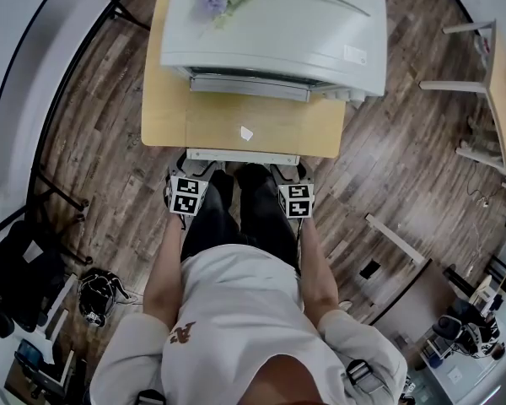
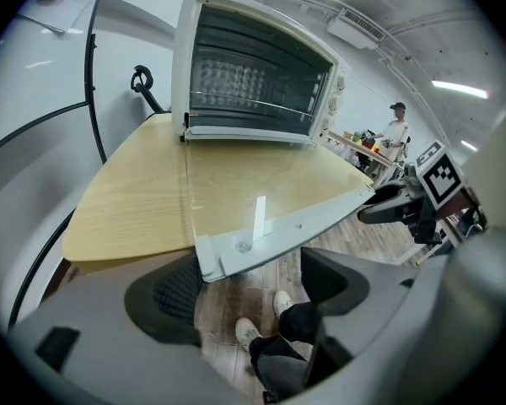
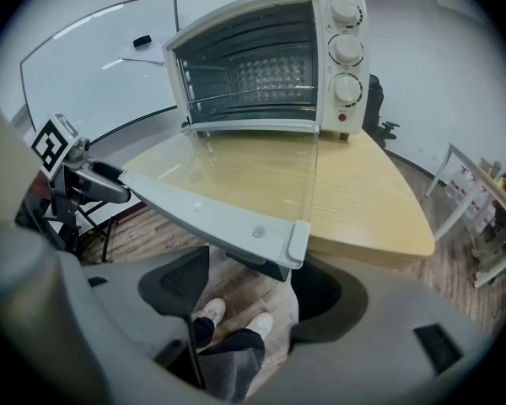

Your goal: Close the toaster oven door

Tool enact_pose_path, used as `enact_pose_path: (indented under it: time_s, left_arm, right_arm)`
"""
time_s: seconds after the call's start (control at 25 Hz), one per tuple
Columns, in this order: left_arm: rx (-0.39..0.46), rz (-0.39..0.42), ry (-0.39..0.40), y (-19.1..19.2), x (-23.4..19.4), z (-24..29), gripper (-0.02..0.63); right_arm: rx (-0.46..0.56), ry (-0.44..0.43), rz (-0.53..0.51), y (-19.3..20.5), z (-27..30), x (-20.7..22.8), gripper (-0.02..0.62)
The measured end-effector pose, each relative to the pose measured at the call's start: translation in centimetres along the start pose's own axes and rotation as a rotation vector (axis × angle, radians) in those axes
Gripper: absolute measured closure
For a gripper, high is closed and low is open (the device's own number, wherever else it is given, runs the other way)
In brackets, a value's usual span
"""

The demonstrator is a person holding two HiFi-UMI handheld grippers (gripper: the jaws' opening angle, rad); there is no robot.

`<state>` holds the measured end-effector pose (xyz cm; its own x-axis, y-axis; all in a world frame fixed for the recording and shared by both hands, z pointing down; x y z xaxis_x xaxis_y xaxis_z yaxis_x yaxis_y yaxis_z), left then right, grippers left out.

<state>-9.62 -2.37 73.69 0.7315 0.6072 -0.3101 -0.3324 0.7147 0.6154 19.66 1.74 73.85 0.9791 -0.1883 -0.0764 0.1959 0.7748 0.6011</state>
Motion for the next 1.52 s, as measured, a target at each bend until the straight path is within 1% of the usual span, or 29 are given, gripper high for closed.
enact_pose_path:
  time_s: [0.48,0.92,1.28,1.52]
  left_arm:
    - [0.077,-0.015,-0.016,-1.3,0.7,-1.8,0.249]
    - [0.115,-0.015,-0.029,-2.9,1.3,-3.8,0.262]
    - [0.157,0.002,-0.031,-4.4,1.4,-5.0,0.276]
    - [0.155,0.044,-0.025,-5.7,1.7,-6.1,0.285]
  right_arm:
    - [0.036,0.014,0.031,-1.6,-2.2,0.2,0.298]
    - [0.063,0.012,0.028,-3.3,-4.3,0.3,0.296]
    - [0.086,-0.006,0.013,-4.7,-5.8,0.6,0.290]
    - [0.113,-0.008,0.010,-5.6,-7.1,0.7,0.291]
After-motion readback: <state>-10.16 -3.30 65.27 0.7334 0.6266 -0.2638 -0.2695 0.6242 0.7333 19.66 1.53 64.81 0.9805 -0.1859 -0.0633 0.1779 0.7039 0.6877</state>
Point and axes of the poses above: the fingertips, and each gripper's own axes: z forward along the fingers, x to its right, y out of its underside, the point moved 8 cm from there along -z, backward along the fingers, and after that the axes turned 10 degrees about y, right-handed, at the moved point
